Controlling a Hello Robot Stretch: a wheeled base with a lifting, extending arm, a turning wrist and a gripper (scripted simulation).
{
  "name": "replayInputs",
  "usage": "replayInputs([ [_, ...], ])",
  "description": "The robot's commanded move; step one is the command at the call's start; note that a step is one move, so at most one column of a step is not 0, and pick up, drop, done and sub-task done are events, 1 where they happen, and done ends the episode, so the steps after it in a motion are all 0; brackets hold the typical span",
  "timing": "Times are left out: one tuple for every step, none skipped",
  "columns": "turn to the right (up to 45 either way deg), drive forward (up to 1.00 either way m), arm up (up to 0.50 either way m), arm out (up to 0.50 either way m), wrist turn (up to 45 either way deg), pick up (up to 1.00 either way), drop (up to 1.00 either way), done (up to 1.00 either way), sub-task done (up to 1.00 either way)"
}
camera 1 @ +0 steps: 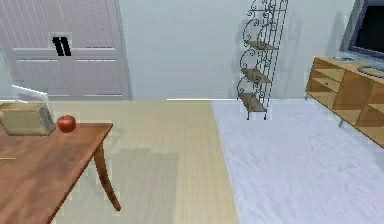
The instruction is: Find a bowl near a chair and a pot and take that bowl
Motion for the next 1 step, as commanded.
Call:
replayInputs([
  [0.0, 1.0, 0.0, 0.0, 0.0, 0.0, 0.0, 0.0, 0.0],
])
